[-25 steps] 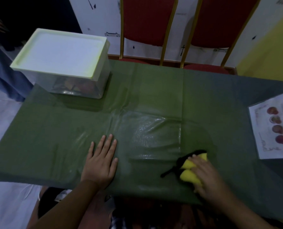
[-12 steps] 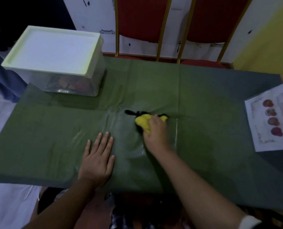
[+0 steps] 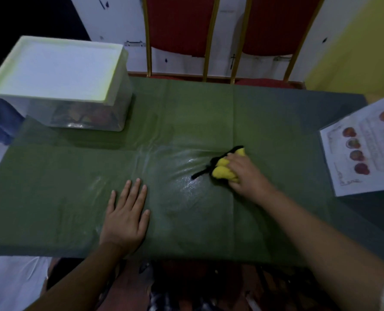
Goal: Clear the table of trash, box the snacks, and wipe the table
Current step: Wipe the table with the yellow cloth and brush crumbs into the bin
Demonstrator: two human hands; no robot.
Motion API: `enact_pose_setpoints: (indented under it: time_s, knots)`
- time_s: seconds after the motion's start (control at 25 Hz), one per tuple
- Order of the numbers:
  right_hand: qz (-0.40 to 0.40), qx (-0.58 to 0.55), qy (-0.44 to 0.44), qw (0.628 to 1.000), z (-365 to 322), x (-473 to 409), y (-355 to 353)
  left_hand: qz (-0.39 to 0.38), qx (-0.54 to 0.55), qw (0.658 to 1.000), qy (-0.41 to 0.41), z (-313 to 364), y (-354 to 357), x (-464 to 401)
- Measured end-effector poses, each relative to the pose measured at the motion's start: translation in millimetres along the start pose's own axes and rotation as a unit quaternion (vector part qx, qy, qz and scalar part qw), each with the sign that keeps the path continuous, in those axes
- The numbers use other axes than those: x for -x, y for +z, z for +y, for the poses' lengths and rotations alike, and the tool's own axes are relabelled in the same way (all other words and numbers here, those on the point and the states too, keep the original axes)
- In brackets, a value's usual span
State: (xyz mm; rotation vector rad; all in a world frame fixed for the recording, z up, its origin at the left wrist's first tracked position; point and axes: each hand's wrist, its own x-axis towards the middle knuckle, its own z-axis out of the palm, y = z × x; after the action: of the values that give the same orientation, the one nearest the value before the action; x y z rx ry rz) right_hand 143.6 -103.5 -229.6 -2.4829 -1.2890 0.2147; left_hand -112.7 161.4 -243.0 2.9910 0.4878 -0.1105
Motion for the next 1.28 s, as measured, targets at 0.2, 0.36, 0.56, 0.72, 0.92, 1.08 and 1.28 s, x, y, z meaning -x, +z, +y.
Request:
enact_pose_setpoints:
  time_s: [0.2, 0.36, 0.56, 0.72, 0.92, 1.08, 1.28]
  knots:
    - [0.082, -0.03, 0.129, 0.988, -6.0, 44.1, -8.3, 0.001, -0.001, 1.0, -0.002, -0.9, -0.3, 0.6]
    - [0.082, -0.054, 0.092, 0.991, -22.9, 95.7, 6.2, 0.001, -0.005, 1.0, 0.0, -0.3, -0.5, 0.8]
    - [0.063, -0.105, 0.076, 0.99, -45.5, 145.5, 16.0, -0.002, -0.007, 1.0, -0.001, -0.4, -0.1, 0.0]
    - [0.051, -0.133, 0.077, 0.987, -65.1, 178.0, 21.5, 0.003, -0.006, 1.0, -0.001, 0.6, 0.0, 0.7]
    - [0.029, -0.193, 0.095, 0.976, -90.0, 209.8, 25.2, -0.002, 0.001, 1.0, 0.002, 0.9, 1.1, 0.7]
    - [-0.001, -0.377, 0.251, 0.892, -118.9, 193.5, -9.8, -0.034, -0.017, 0.999, -0.003, -0.3, -4.6, -4.8]
    - [0.008, -0.74, 0.395, 0.545, -135.4, 126.9, -54.2, -0.019, 0.196, 0.98, -0.032, 34.6, -47.7, -10.1]
